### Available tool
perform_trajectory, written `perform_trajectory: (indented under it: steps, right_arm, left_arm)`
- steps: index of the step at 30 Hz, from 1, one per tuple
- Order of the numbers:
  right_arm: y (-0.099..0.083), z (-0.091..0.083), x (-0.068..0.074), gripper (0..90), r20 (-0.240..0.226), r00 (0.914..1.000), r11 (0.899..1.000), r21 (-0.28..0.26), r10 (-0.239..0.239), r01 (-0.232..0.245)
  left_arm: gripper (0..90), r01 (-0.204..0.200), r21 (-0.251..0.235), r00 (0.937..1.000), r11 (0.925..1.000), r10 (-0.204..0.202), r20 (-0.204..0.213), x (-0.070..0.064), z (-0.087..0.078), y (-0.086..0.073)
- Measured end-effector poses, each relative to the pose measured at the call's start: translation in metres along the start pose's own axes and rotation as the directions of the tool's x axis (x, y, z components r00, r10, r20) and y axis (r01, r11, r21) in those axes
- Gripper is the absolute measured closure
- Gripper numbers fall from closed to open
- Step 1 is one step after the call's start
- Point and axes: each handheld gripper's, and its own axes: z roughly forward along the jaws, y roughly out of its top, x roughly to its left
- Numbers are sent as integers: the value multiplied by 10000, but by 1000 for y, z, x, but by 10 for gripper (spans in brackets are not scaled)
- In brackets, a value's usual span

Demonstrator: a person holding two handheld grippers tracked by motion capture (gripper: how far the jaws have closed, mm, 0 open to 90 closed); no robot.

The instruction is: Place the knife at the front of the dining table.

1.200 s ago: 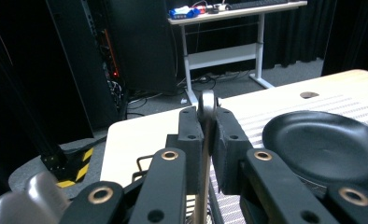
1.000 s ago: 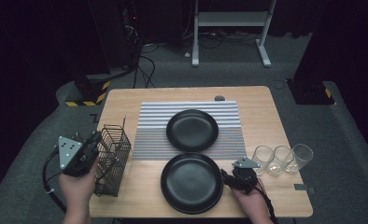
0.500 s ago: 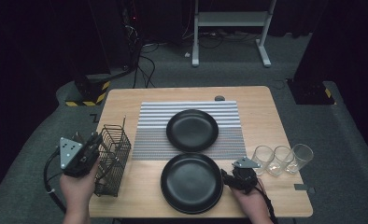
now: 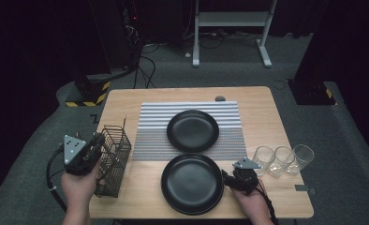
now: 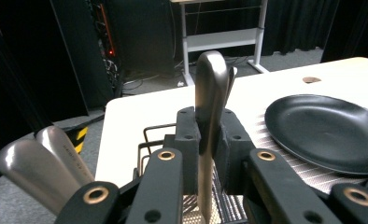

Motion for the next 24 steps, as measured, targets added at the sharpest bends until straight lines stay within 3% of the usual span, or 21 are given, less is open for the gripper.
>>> perform_trajectory:
  steps: [8,24]
  right_arm:
    - [0,0,0,356,-3,10000,10000,-5,-6,6]
    - [0,0,0,356,-3,10000,10000,-3,-5,5]
  left_arm:
    - [816,-149,11,9999,9999,149,-53,-4,3,3]
    - [827,-153,-590,9999,9981,151,-29,-6,1,7]
